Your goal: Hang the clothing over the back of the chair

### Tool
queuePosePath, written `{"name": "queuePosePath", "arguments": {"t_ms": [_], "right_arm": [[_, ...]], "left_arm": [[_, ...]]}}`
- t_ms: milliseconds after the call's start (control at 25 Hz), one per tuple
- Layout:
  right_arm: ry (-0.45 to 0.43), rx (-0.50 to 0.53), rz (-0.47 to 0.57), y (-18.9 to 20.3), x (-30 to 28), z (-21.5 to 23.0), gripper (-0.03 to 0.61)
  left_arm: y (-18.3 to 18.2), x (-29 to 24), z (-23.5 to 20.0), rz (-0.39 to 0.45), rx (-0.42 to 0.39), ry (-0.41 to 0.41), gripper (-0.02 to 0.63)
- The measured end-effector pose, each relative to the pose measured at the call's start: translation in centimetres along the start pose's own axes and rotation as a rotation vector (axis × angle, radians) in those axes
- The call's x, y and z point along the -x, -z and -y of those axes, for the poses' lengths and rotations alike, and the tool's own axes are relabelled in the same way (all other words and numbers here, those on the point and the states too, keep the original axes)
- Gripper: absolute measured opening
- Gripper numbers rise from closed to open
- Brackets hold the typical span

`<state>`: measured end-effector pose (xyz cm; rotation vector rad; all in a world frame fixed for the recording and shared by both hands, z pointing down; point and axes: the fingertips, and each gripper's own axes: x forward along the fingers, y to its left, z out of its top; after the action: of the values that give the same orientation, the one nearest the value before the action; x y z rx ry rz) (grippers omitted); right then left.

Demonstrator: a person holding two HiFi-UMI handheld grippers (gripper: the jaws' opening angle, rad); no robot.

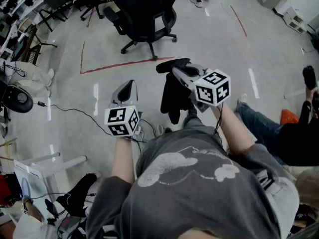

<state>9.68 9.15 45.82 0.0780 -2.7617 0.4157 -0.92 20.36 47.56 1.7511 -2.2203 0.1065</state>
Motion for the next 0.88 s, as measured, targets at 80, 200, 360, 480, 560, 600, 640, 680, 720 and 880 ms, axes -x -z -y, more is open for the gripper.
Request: {"name": "queuePosePath", "arguments": {"t_ms": [80, 200, 360, 480, 560, 600, 640, 680, 720, 880], "right_arm": [[-0.005, 0.004, -0.001, 0.0, 0.0, -0.4, -0.002], [-0.014, 0.015, 0.0, -0.1, -0.4, -1.1, -0.002], [-0.032, 0.02, 0.007, -0.6, -1.3, -2.0, -0.002], [-0.045, 0.008, 0.005, -0.5, -1.7, -2.2, -0.002], [-0.052, -0.001, 0.001, -0.4, -2.3, -2.4, -0.002], [-0.058, -0.002, -0.001, -0.5, -2.8, -2.6, -0.002], [-0.067, 0.0, -0.002, -0.5, -3.3, -2.8, -0.002], [-0.08, 0.006, -0.004, -0.6, -3.7, -2.9, -0.002], [-0.095, 0.015, -0.005, -0.8, -4.0, -3.0, -0.002], [-0.147, 0.068, -0.002, -2.1, -4.9, -1.6, -0.002]], "left_arm": [[0.1, 0.3, 0.0, 0.002, 0.004, 0.001, 0.002], [0.1, 0.8, -0.5, 0.009, 0.01, -0.003, 0.002], [0.4, 1.4, -1.4, 0.012, 0.031, -0.014, 0.002], [1.2, 1.8, -1.7, -0.001, 0.049, -0.022, 0.002], [1.8, 2.0, -2.8, -0.014, 0.061, -0.04, 0.002], [2.1, 2.1, -3.5, -0.019, 0.071, -0.051, 0.002], [2.3, 2.1, -4.1, -0.021, 0.081, -0.06, 0.002], [2.3, 2.1, -4.5, -0.02, 0.088, -0.067, 0.002], [2.3, 2.0, -4.6, -0.017, 0.09, -0.072, 0.002], [1.0, 0.1, -4.2, 0.003, 0.075, -0.091, 0.002]]}}
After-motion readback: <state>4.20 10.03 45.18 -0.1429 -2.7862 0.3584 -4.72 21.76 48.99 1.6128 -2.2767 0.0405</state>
